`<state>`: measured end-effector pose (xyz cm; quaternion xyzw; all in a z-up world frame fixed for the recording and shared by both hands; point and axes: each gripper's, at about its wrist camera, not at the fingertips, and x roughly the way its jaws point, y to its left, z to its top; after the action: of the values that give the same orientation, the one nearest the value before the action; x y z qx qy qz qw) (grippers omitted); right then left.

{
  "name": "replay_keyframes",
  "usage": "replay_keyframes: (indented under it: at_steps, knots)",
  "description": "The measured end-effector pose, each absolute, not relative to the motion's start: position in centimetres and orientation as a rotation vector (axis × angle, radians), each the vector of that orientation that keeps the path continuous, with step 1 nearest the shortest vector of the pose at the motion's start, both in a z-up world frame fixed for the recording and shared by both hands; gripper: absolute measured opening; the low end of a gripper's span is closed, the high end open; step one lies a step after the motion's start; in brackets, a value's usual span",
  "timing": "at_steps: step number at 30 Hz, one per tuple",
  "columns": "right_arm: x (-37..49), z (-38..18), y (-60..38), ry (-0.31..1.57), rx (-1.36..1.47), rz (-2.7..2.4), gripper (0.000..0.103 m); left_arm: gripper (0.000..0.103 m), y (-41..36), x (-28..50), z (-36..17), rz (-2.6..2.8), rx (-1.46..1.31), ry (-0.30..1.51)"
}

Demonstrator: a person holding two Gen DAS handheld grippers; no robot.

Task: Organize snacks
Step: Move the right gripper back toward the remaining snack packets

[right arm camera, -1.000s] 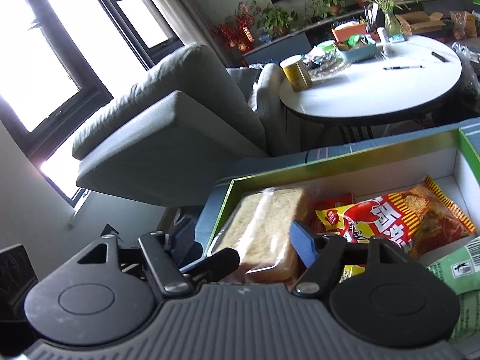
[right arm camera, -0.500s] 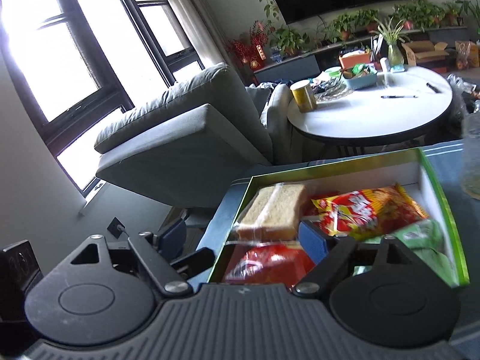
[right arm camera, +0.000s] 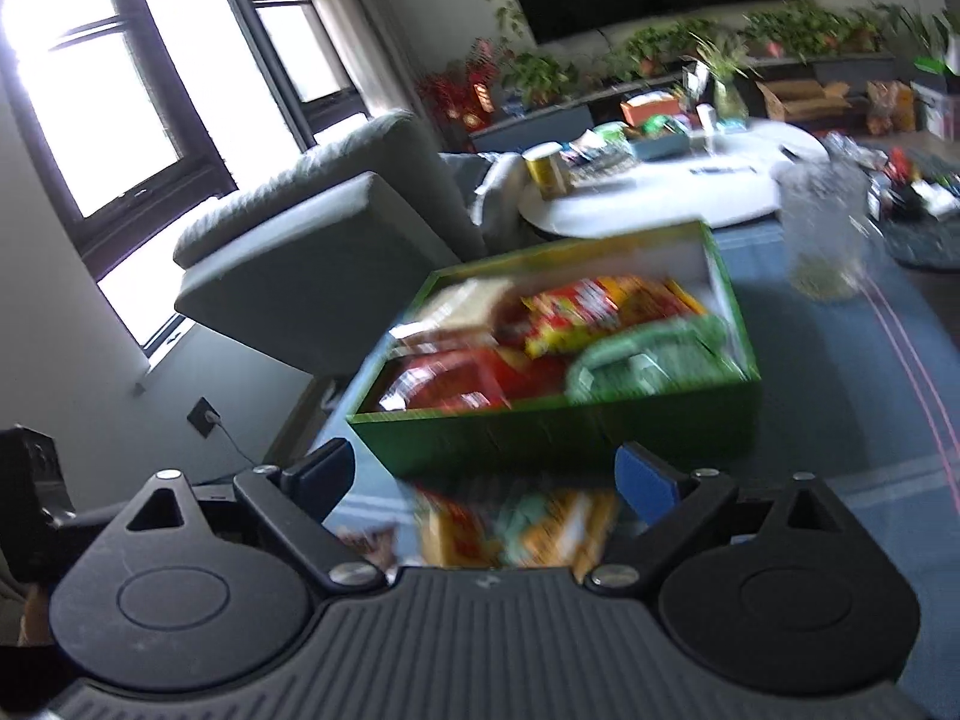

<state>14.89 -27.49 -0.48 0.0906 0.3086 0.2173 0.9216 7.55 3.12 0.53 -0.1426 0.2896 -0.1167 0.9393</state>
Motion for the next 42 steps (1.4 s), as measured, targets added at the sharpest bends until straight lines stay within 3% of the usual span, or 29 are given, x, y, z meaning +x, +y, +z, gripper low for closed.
replay_keyframes:
  at_steps: [19, 42]
  knots:
    - [12.9, -3.5, -33.0, 0.676, 0.365, 0.387, 0.077, 0.076, 1.1, 6.5, -2.1, -0.196, -0.242, 0.687]
    - [13.0, -4.5, -32.8, 0.711, 0.364, 0.378, 0.078, 0.077, 2.6, 5.5, -3.9, -0.125, -0.153, 0.678]
